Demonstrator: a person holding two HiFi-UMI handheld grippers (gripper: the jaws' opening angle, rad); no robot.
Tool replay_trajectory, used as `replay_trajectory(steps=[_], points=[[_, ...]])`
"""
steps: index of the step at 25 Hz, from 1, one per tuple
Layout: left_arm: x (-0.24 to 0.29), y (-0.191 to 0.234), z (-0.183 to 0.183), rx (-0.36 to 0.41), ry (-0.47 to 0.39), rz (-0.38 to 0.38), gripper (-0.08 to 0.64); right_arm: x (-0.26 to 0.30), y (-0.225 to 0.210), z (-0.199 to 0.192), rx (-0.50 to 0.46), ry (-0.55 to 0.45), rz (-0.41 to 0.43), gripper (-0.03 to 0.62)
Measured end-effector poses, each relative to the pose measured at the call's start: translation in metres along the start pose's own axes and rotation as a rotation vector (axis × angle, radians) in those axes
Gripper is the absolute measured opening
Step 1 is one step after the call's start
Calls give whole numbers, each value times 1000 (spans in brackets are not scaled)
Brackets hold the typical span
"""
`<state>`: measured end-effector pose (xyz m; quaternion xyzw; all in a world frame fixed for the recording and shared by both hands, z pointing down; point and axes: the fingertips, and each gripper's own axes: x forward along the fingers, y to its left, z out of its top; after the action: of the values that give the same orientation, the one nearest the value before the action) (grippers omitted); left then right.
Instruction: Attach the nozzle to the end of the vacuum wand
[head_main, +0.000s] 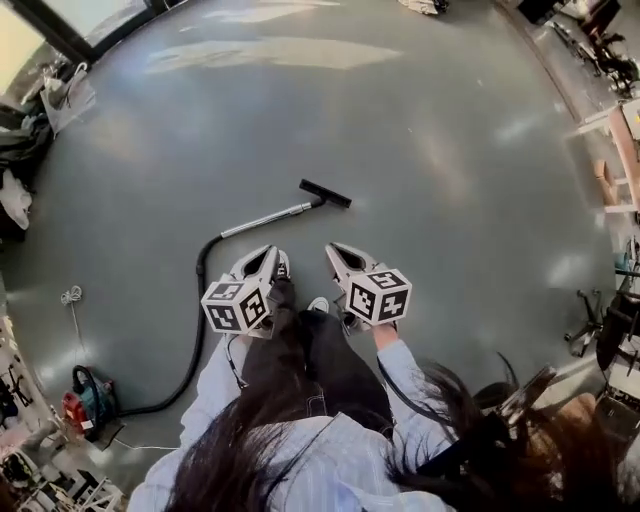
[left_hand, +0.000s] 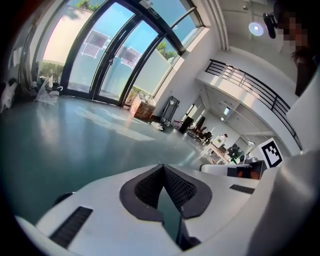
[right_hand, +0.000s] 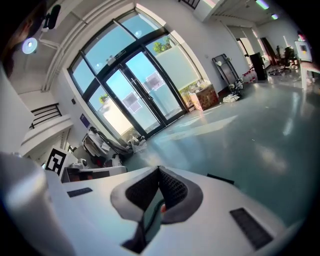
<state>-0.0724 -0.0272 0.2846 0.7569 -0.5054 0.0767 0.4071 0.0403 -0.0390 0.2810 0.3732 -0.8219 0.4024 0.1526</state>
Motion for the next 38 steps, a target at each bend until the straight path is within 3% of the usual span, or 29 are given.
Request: replay_trajectory(steps=[5,13,19,24,30,38], points=[[-48,-23,20,174,9,-3,5,-21,35,-4,90,-37,4,6],[-112,-21,22,186,-41,-48,5,-34,99,-27,37,-75,-32,6],[-184,-14,17,290,-37,-114,5,-36,167,-41,41,-145,-74,6],[-242,20,1,239,-52,-166,5,-27,231,-81,32,-169,-96,6],[-285,54,-40,150,-27,-212,5,-32,275,-155,44,-146,-137,6],[-304,22,-93,129,-6,-255,5,-89,273,-191,47,-167,-180,6]])
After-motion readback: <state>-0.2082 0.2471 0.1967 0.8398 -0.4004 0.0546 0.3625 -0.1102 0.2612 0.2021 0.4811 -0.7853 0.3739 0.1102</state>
